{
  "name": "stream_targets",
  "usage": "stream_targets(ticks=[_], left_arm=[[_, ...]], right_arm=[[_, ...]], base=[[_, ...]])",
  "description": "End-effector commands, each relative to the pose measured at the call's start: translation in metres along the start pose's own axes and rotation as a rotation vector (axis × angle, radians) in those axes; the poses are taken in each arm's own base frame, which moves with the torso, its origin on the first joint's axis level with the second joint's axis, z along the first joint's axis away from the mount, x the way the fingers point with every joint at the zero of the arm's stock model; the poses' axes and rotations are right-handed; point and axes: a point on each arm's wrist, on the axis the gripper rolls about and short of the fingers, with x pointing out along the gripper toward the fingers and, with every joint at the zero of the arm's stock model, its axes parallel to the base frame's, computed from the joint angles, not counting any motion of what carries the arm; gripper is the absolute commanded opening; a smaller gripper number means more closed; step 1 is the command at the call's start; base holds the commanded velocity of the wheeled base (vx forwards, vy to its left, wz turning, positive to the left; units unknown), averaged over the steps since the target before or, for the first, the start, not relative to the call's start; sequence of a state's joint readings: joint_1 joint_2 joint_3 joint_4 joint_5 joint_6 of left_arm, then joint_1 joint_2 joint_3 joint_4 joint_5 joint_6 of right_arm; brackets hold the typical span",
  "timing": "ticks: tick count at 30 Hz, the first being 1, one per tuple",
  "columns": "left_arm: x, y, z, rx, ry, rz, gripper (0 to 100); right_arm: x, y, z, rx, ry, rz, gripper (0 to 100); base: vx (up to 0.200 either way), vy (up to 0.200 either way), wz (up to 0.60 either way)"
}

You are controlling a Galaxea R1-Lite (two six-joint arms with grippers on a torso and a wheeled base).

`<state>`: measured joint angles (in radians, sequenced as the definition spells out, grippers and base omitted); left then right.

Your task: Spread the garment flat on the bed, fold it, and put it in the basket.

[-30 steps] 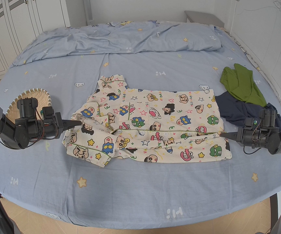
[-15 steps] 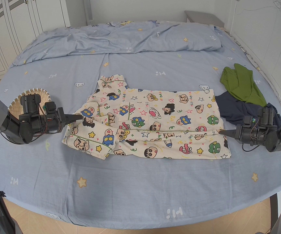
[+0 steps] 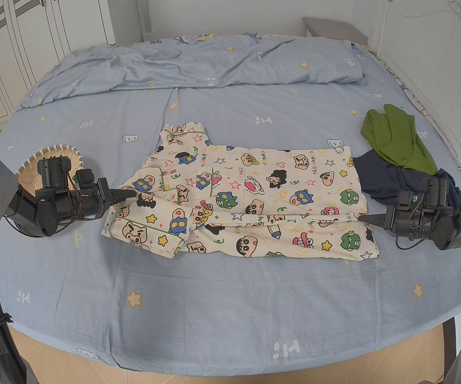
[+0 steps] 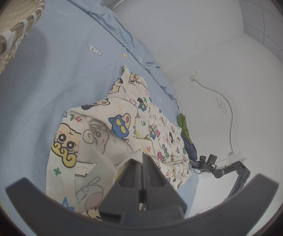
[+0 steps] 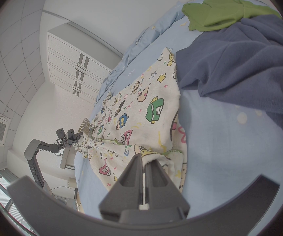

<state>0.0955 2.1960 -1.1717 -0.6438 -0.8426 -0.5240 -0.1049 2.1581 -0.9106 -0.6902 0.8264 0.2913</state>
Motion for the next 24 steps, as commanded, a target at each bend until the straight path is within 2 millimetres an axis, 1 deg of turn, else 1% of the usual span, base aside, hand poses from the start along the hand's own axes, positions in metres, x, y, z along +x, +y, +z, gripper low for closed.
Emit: stream_targets(ticks=[1, 10, 24], left_arm=[[0.0008, 0.0011, -0.0008, -0.003, 0.002, 0.001, 0], [0.0055, 0.0016, -0.0044, -0.007, 0.013, 0.0, 0], [0.0062, 0.0015, -0.0023, 0.002, 0.002, 0.002, 0]], right_arm=[[0.0004, -0.0003, -0.0007, 0.002, 0.002, 0.0, 0], [0.0004, -0.0003, -0.0007, 0.002, 0.002, 0.0, 0], [0.0013, 0.0007, -0.0004, -0.006, -0.007, -0.022, 0]], base=[[0.0, 0.0, 0.0], [0.0, 0.0, 0.0], [0.0, 0.0, 0.0]])
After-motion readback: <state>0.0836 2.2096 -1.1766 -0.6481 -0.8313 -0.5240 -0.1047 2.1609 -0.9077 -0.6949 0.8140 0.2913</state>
